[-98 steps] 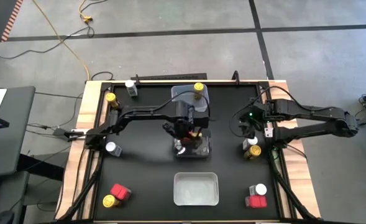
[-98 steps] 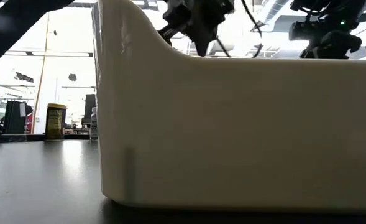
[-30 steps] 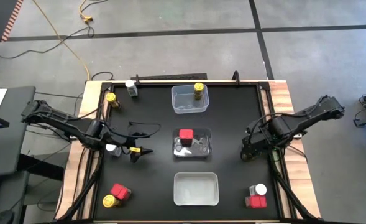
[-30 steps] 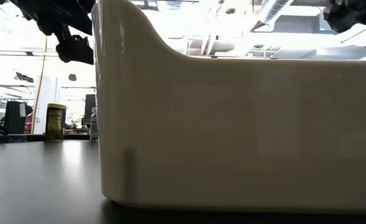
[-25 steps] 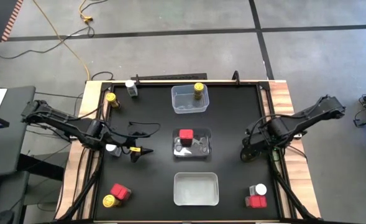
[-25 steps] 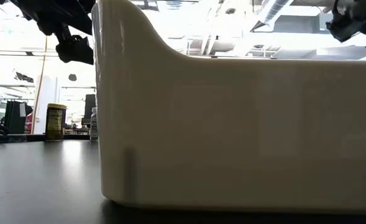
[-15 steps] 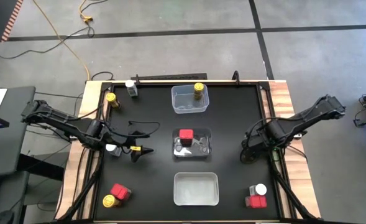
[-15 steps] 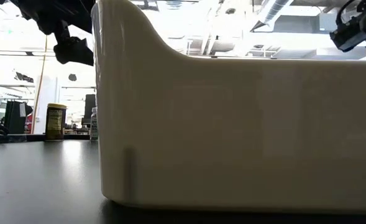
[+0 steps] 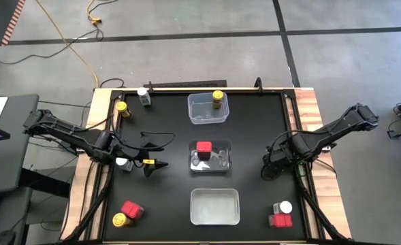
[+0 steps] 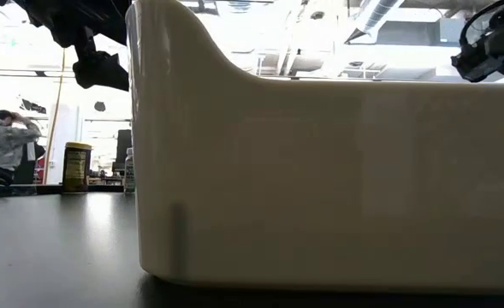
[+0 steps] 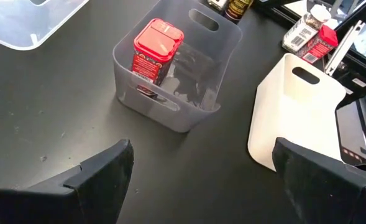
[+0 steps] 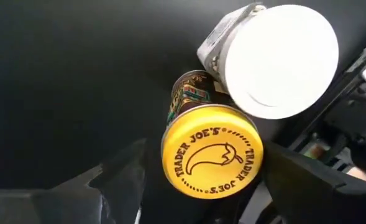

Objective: Sort spices by type
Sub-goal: Put the right yellow seasoning bottle into the transparent bin

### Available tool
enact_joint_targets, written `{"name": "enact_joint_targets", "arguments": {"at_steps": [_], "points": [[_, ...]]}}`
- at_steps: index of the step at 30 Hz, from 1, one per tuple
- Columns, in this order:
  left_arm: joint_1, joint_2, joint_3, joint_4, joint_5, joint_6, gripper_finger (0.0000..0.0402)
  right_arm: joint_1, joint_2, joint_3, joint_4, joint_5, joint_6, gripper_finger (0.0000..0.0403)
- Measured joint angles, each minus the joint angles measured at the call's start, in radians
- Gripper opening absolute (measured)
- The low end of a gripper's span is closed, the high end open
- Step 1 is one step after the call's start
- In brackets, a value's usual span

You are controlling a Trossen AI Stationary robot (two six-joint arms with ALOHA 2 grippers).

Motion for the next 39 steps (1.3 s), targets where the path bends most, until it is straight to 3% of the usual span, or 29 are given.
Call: {"name": "enact_joint_targets", "arguments": {"at_steps": [13, 24, 34, 39], "points": [[0.0, 0.0, 0.0, -0.001, 0.0, 0.011, 0.0369, -0.017, 0.0, 0.0, -0.035, 0.033, 0.069, 0.032], [0.0, 0.0, 0.0, -0.009, 0.0, 0.011, 0.0369, -0.022, 0.0, 0.0, -0.046, 0.003, 0.131, 0.0281], [0.0, 0.0, 0.001, -0.031, 0.0, 0.012, 0.0369, -0.021, 0.0, 0.0, -0.005, -0.002, 0.117, 0.0281], [0.0, 0.0, 0.001, -0.031, -0.001, 0.012, 0.0369, -0.019, 0.001, 0.063, 0.016, -0.012, 0.099, 0.028]]}}
